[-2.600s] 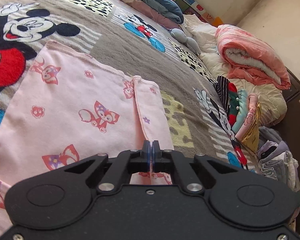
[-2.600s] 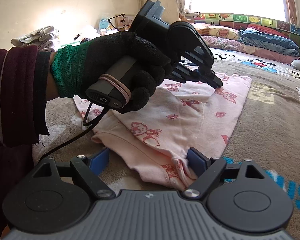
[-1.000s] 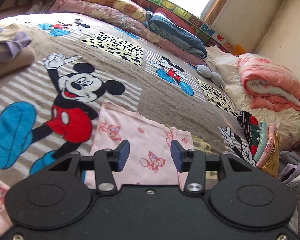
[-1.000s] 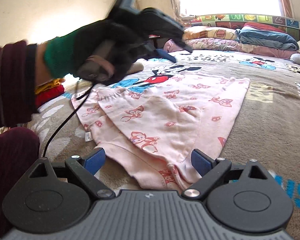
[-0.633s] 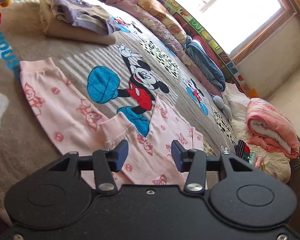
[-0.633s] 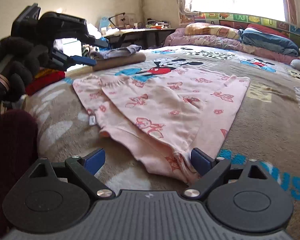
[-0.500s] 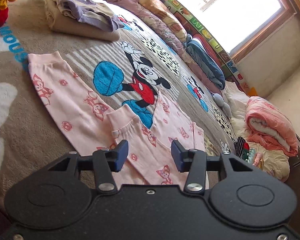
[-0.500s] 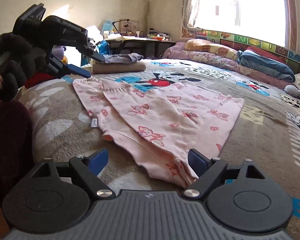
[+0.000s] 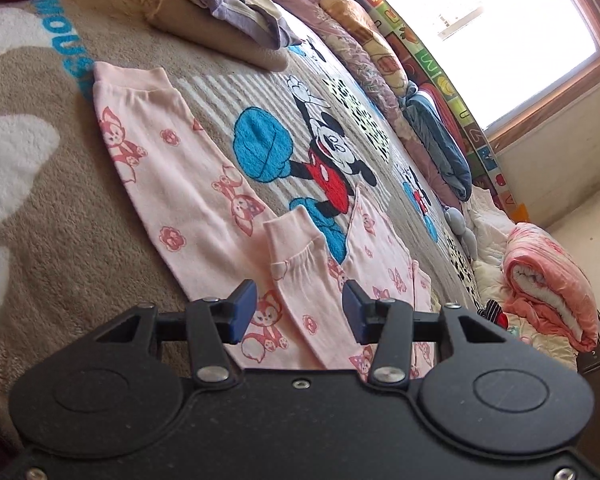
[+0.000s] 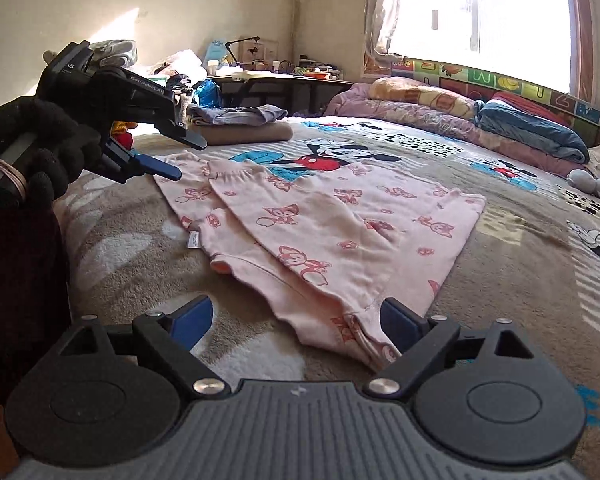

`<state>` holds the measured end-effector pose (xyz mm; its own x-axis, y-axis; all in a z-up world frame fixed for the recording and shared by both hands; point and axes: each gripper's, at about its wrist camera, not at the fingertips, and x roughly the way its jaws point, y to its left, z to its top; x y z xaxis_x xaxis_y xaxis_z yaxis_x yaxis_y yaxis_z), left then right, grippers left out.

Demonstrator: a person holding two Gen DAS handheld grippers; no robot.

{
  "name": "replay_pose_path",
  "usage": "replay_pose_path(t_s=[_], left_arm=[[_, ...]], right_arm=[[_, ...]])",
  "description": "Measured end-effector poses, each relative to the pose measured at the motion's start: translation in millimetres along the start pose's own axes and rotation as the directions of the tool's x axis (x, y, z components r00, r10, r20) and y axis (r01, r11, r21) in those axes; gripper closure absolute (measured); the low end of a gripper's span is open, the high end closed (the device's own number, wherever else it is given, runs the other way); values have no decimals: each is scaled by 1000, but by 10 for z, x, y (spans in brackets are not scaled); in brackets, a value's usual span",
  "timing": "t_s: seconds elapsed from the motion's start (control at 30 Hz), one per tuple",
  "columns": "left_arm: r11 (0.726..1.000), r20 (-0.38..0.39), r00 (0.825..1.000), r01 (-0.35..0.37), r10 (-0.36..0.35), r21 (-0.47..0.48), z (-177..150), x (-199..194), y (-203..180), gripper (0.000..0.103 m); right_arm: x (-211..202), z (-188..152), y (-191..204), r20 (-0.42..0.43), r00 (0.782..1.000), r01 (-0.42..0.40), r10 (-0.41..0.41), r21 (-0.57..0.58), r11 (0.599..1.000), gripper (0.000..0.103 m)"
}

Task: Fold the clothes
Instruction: 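Move the open left gripper to the sleeve cuff of the pink garment, then grasp the sleeve cuff with the left gripper and lift it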

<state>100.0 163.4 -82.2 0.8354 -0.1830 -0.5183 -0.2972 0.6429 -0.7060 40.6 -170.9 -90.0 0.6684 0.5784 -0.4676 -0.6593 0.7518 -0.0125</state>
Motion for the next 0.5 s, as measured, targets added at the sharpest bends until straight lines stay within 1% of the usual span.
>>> replay_pose_path(t_s=[0.17,0.3,0.37,0.43,0.5], left_arm=[[999,18,999,-30,30,12,27,107,-25,60],[999,6,999,-50,49,22,2,201,-33,67],[998,3,998,-57,57,29,-8,237,-43,69],[997,0,998,-64,64,36,-19,273,-52,73],[997,-3,998,-69,69,44,-21,307,-68,82]], right_arm=[[26,-4,-56,3,1000,-13,13,19,1000,13],[47,6,-118,9,1000,-27,27,43,999,13],[59,12,-135,9,999,-37,37,49,998,13],[70,20,-150,9,999,-46,45,54,998,13],[77,27,-166,10,999,-52,52,59,997,13]])
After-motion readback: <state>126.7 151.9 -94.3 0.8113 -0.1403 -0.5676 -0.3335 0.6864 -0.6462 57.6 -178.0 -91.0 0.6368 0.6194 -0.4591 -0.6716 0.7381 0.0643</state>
